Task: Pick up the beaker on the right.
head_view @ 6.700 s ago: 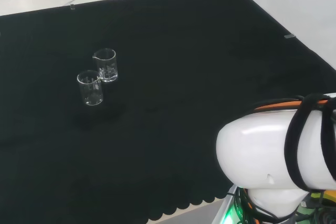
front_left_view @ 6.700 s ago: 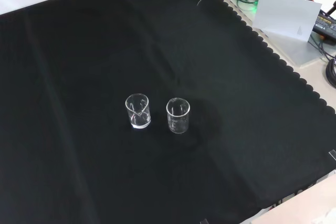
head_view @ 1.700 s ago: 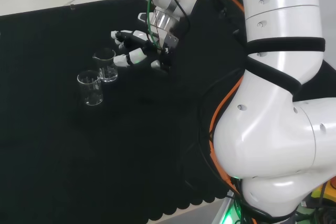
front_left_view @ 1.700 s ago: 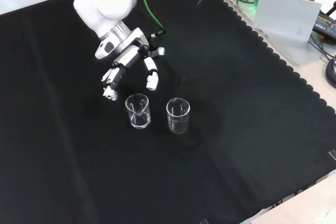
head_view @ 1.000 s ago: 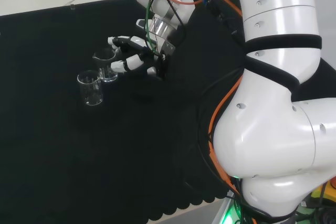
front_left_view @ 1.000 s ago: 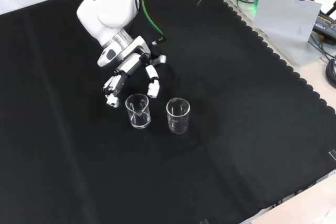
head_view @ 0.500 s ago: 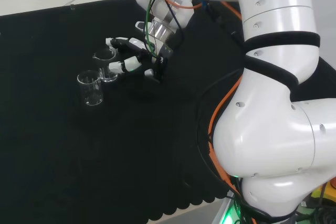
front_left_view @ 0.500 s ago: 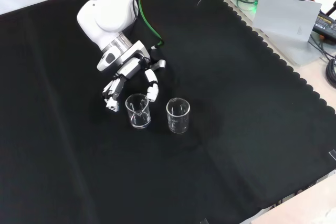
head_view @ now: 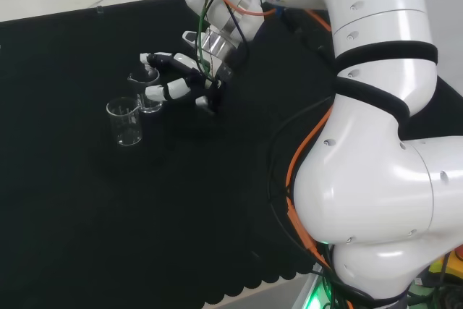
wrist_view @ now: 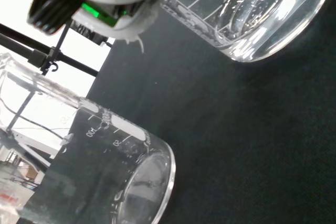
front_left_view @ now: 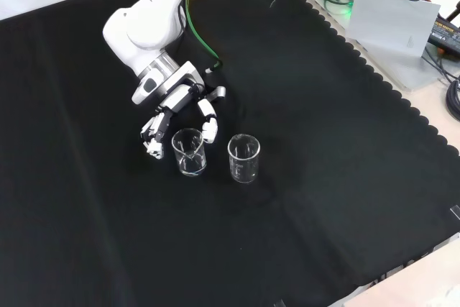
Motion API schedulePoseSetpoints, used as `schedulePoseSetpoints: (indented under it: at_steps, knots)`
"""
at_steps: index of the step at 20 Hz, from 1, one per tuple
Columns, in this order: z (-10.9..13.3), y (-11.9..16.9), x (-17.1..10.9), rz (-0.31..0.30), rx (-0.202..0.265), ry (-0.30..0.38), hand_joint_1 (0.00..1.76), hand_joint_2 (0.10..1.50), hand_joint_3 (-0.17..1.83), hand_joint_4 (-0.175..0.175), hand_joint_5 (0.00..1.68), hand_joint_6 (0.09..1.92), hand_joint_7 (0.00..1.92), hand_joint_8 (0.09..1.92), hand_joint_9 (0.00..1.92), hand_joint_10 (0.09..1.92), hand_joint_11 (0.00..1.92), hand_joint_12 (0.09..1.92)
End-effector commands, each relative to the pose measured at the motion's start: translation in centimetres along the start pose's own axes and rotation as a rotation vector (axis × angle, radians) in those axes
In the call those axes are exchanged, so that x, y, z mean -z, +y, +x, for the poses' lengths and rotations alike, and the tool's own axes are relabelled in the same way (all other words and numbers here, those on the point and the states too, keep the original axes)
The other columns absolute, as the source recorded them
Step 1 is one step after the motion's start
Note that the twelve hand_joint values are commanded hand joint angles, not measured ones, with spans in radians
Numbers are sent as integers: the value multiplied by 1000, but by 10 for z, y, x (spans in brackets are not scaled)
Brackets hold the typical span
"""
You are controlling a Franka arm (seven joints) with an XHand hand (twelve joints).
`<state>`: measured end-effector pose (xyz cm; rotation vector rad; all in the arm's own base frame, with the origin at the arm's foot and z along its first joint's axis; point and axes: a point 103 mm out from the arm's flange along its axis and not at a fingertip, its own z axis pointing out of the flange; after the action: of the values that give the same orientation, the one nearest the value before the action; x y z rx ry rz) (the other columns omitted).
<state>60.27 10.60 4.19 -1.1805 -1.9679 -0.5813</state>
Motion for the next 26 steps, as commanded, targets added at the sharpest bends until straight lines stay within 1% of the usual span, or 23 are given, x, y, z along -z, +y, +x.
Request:
schedulePoseSetpoints:
  at_steps: [1, 7, 9, 13, 19, 26]
  knots:
    - [1, 1, -4, 4, 13, 30, 963, 471, 677, -35, 383, 87, 309, 593, 443, 599, 0, 1303]
    - [-1, 4, -9, 3, 19, 60, 963, 471, 681, -32, 412, 87, 329, 596, 458, 598, 0, 1301]
    - [-1, 5, -10, 6, 25, 61, 963, 470, 683, -32, 417, 87, 337, 597, 462, 596, 0, 1302]
    - [3, 10, -11, -10, 33, 78, 963, 470, 686, -33, 428, 87, 364, 602, 479, 595, 0, 1312]
    - [5, 10, -13, -4, 48, 81, 965, 469, 690, -34, 443, 87, 388, 603, 497, 590, 0, 1327]
    - [4, 13, -14, 1, 40, 82, 971, 469, 693, -32, 488, 87, 402, 603, 508, 586, 0, 1340]
